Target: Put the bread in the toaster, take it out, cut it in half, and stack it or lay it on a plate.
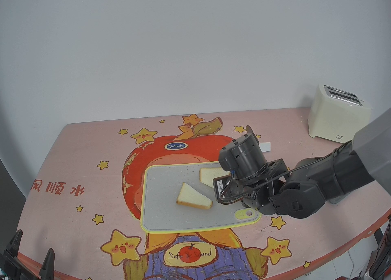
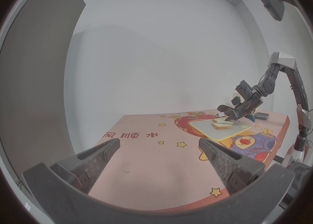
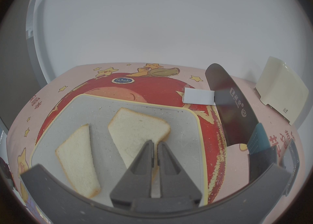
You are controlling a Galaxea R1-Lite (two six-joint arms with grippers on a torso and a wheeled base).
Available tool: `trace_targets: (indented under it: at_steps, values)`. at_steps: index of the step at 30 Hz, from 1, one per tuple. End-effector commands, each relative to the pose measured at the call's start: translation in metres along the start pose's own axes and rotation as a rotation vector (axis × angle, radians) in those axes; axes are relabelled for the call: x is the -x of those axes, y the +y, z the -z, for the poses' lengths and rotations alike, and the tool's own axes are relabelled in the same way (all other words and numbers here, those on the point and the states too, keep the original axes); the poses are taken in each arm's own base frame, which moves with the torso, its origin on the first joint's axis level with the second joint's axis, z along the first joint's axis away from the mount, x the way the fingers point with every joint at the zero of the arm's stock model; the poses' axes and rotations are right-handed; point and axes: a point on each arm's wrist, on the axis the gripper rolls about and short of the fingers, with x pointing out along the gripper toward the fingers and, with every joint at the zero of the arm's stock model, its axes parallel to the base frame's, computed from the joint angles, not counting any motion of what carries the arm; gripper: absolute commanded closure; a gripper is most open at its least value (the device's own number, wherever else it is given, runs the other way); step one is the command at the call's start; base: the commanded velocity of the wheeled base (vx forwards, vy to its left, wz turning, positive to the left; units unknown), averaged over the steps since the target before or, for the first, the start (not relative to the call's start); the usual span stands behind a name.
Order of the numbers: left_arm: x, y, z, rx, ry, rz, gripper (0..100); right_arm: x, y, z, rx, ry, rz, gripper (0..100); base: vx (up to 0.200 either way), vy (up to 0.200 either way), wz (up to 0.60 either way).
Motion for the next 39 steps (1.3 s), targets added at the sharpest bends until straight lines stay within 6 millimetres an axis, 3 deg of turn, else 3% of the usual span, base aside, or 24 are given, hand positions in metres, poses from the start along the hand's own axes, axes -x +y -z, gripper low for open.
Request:
trace_targets:
  at_steps: [1,7,9,18,24,30,34,39]
  values:
    - [-0.001,0.0,0.004,0.001,0.015,0.0,0,0.013,-0.002,-0.012,-0.022,-0.044,-0.016,100,0.0,0.0,0.0]
    - [-0.001,0.0,0.004,0.001,0.015,0.0,0,0.034,-0.009,-0.026,-0.05,-0.097,-0.037,100,0.0,0.0,0.0]
    - [-0.001,0.0,0.004,0.001,0.015,0.0,0,0.051,-0.015,-0.033,-0.064,-0.128,-0.053,100,0.0,0.0,0.0]
    - [-0.001,0.0,0.004,0.001,0.015,0.0,0,0.097,-0.039,-0.036,-0.092,-0.179,-0.114,100,0.0,0.0,0.0]
    - [-0.001,0.0,0.004,0.001,0.015,0.0,0,0.126,-0.069,-0.008,-0.077,-0.155,-0.125,100,0.0,0.0,0.0]
    - [-0.001,0.0,0.004,0.001,0.015,0.0,0,0.157,-0.097,0.002,-0.126,-0.202,-0.143,100,0.0,0.0,0.0]
    - [-0.001,0.0,0.004,-0.001,0.016,0.0,0,0.163,-0.113,0.013,-0.134,-0.186,-0.156,100,0.0,0.0,0.0]
    - [-0.001,0.0,0.004,0.001,0.015,0.0,0,0.165,-0.118,0.025,-0.128,-0.161,-0.175,100,0.0,0.0,0.0]
